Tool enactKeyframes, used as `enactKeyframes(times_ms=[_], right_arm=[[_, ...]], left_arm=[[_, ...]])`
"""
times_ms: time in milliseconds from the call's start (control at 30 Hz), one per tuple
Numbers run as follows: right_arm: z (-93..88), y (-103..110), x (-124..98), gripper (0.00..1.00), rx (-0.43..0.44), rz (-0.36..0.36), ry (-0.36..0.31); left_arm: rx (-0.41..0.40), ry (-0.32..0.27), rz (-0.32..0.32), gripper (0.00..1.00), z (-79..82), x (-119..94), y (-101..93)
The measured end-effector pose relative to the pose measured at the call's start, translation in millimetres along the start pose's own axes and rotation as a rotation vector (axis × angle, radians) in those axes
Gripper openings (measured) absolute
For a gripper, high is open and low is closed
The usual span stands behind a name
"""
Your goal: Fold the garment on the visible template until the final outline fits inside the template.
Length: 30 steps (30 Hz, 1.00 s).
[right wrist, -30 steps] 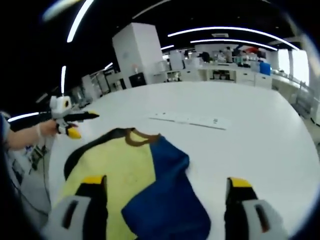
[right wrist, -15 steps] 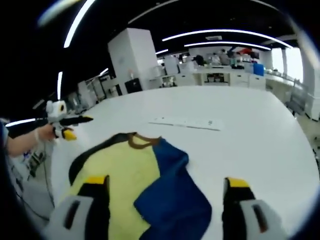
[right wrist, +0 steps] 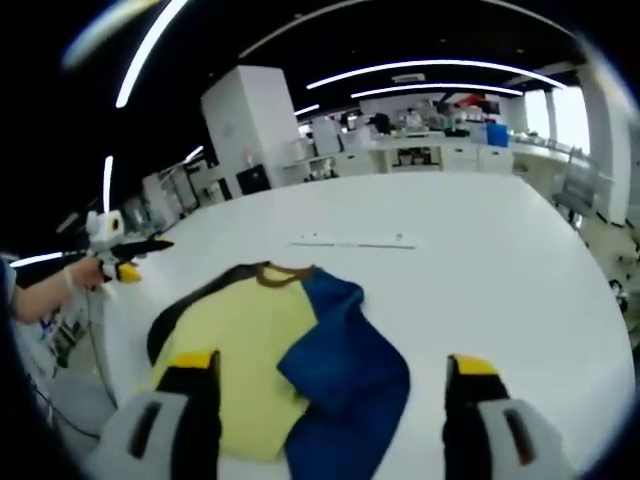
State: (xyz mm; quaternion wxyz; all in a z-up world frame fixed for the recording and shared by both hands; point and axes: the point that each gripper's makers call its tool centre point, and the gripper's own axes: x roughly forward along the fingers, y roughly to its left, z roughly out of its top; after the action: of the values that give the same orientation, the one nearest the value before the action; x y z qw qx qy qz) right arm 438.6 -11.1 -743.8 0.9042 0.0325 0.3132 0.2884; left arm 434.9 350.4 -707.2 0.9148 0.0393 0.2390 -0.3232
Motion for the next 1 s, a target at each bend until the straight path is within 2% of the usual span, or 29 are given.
enactKeyframes(times_ms=[33,167,300,433,533,700,900,1000], right_arm=[[-0.7,-1.4,-1.0,0.94,0.001,-0.003,0.002],[-12.9,-4.9,-9.3,0.94,0.018,-0.010,0.017],[-31.8,-2.5,-16.8,0.93,0.043,-0.013,0.044],[-49.7,-2.5,-25.9,0.85,0.096,-0.021,0.064],[-59.8,-9.1,-28.4,0.84,0.130,-0.045,0.060],[-75.1,-9.1,-40.1,0.77,0.186,-0.065,0.054],[-102.1,-10.4,-51.0,0.67,0.208,-0.083,0.106],[-116.2,-12.2,-52.0,0.61,0.247,-0.096,0.119]], left_arm=[[0.003,0.007,-0.002,0.99,-2.9,-4.5,-5.5],[0.012,0.027,-0.004,0.98,-9.1,-13.8,-7.1],[0.017,0.034,-0.009,0.98,-12.3,-20.2,-13.0],[0.019,0.040,-0.012,0.96,-16.5,-23.1,-15.6],[0.006,0.041,-0.013,0.96,-20.0,-27.1,-21.6],[-0.002,0.048,-0.015,0.95,-28.6,-32.4,-19.3],[-0.017,0.054,-0.005,0.95,-34.9,-39.5,-22.6],[-0.023,0.057,0.000,0.94,-37.5,-42.0,-20.4]])
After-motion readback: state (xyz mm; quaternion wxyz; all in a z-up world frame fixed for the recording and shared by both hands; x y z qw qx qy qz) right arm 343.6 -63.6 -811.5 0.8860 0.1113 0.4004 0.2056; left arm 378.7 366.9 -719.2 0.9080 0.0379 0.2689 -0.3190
